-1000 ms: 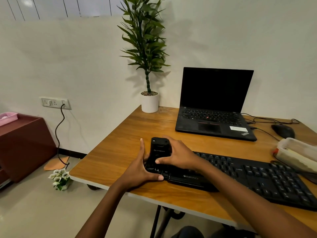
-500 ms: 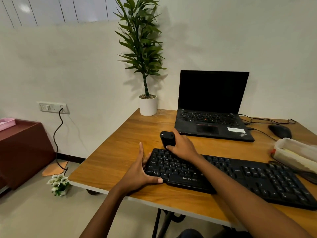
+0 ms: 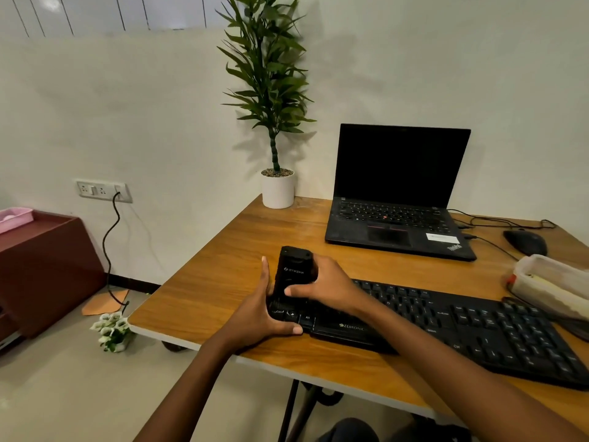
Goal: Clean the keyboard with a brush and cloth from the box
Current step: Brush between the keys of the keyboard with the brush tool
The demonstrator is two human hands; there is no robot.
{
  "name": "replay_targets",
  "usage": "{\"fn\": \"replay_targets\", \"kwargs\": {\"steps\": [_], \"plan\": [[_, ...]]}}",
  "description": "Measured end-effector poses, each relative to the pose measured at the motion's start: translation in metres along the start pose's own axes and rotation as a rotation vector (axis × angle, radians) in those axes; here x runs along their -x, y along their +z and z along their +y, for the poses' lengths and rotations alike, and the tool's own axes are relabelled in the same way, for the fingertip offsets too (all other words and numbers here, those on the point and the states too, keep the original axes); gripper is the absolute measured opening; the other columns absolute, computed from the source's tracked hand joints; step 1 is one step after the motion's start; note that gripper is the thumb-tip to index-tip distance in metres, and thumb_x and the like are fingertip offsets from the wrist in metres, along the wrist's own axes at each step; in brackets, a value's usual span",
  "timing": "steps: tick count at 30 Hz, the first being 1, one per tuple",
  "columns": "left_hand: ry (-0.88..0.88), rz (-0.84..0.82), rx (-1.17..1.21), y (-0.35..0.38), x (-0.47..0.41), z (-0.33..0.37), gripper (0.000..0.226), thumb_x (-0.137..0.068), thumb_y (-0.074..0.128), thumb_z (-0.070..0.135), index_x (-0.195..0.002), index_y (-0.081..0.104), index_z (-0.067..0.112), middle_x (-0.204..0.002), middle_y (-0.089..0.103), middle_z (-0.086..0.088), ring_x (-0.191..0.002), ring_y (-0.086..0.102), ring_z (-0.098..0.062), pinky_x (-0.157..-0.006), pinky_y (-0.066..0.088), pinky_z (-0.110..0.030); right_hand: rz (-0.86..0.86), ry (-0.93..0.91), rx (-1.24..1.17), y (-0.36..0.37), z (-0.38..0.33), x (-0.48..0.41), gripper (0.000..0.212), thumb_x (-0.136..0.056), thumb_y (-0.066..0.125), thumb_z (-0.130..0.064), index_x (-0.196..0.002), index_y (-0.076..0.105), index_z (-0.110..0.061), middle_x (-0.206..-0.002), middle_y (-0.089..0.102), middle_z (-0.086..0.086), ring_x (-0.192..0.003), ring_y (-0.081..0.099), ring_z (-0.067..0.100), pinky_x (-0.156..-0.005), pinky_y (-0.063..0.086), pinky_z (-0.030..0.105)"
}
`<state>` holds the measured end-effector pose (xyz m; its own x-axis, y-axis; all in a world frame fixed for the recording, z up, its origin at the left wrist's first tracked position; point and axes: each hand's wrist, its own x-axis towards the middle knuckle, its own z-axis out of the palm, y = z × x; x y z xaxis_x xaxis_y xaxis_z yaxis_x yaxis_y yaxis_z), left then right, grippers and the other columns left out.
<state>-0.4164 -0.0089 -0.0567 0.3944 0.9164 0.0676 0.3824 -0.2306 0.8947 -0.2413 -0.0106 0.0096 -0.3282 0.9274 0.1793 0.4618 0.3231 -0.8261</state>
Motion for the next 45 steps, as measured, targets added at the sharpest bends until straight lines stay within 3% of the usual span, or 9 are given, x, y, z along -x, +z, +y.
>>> {"fn": "replay_targets", "kwargs": {"steps": [7, 11, 17, 22, 26, 33, 37, 41, 45], "plan": [[0.033, 0.025, -0.018, -0.001, -0.001, -0.006, 0.138, -0.062, 0.087, 0.031, -0.147, -0.022, 0.03, -0.128, 0.052, 0.018, -0.118, 0.052, 0.003, -0.099, 0.044, -0.019, 0.01, -0.05, 0.165, 0.002, -0.012, -0.001, 0.043, -0.073, 0.075, -0.016, -0.112, 0.058, -0.012, -0.104, 0.065, 0.002, -0.091, 0.058, 0.011, -0.075, 0.047, 0.02], [0.051, 0.043, -0.036, -0.001, -0.002, -0.008, 0.131, -0.06, 0.087, 0.04, -0.151, -0.004, 0.016, -0.132, 0.052, 0.015, -0.118, 0.051, 0.005, -0.094, 0.044, -0.014, -0.044, -0.052, 0.151, 0.015, -0.011, 0.007, 0.039, -0.072, 0.074, -0.015, -0.108, 0.06, -0.01, -0.097, 0.066, 0.003, -0.087, 0.061, 0.013, -0.073, 0.05, 0.024], [0.043, 0.044, -0.046, 0.001, -0.002, -0.007, 0.137, -0.065, 0.085, 0.032, -0.144, -0.027, 0.034, -0.125, 0.047, 0.026, -0.113, 0.052, 0.007, -0.092, 0.042, -0.008, 0.048, -0.021, 0.1, 0.004, -0.012, -0.002, 0.044, -0.072, 0.076, -0.016, -0.112, 0.058, -0.014, -0.101, 0.064, -0.001, -0.092, 0.059, 0.012, -0.075, 0.048, 0.019], [0.027, 0.035, -0.022, 0.001, -0.002, -0.007, 0.136, -0.067, 0.084, 0.021, -0.141, -0.029, 0.035, -0.122, 0.048, 0.027, -0.107, 0.049, 0.02, -0.085, 0.039, -0.001, -0.087, -0.043, 0.184, 0.001, -0.005, 0.022, 0.047, -0.075, 0.075, -0.016, -0.118, 0.056, -0.014, -0.108, 0.065, 0.001, -0.091, 0.058, 0.006, -0.072, 0.045, 0.008], [0.026, 0.041, -0.029, 0.002, -0.003, -0.006, 0.137, -0.067, 0.084, 0.019, -0.14, -0.03, 0.032, -0.121, 0.037, 0.036, -0.102, 0.04, 0.032, -0.083, 0.031, 0.005, -0.207, -0.02, 0.368, -0.033, -0.01, 0.03, 0.046, -0.074, 0.074, -0.019, -0.116, 0.056, -0.016, -0.106, 0.063, -0.002, -0.093, 0.058, 0.009, -0.075, 0.047, 0.016], [0.042, 0.026, -0.047, 0.001, 0.0, -0.005, 0.135, -0.065, 0.086, 0.033, -0.146, -0.022, 0.031, -0.133, 0.049, 0.02, -0.122, 0.049, 0.004, -0.098, 0.041, -0.014, -0.088, -0.033, 0.177, -0.003, -0.014, 0.015, 0.051, -0.073, 0.077, -0.02, -0.119, 0.056, -0.015, -0.108, 0.064, -0.001, -0.097, 0.059, 0.011, -0.079, 0.048, 0.017], [0.041, 0.03, -0.05, 0.003, 0.0, -0.002, 0.137, -0.066, 0.085, 0.02, -0.141, -0.03, 0.031, -0.132, 0.042, 0.024, -0.117, 0.043, 0.017, -0.088, 0.033, 0.002, -0.166, -0.014, 0.269, -0.022, -0.006, 0.04, 0.05, -0.075, 0.075, -0.019, -0.12, 0.054, -0.016, -0.109, 0.061, -0.006, -0.097, 0.056, 0.006, -0.077, 0.045, 0.009], [-0.001, 0.057, -0.031, 0.002, 0.0, -0.003, 0.139, -0.063, 0.086, 0.027, -0.141, -0.029, 0.035, -0.148, 0.033, 0.007, -0.128, 0.03, 0.004, -0.087, 0.026, 0.008, -0.27, 0.077, 0.418, -0.057, -0.012, 0.044, 0.044, -0.074, 0.075, -0.02, -0.112, 0.054, -0.02, -0.099, 0.06, -0.01, -0.089, 0.058, 0.007, -0.077, 0.05, 0.022], [-0.015, 0.051, -0.017, 0.003, 0.002, 0.002, 0.14, -0.064, 0.086, 0.027, -0.139, -0.032, 0.037, -0.149, 0.036, 0.001, -0.127, 0.038, -0.001, -0.088, 0.03, 0.005, -0.051, 0.0, 0.244, -0.041, -0.02, 0.012, 0.042, -0.073, 0.077, -0.02, -0.11, 0.056, -0.018, -0.099, 0.062, -0.007, -0.092, 0.059, 0.009, -0.073, 0.043, 0.012]]}}
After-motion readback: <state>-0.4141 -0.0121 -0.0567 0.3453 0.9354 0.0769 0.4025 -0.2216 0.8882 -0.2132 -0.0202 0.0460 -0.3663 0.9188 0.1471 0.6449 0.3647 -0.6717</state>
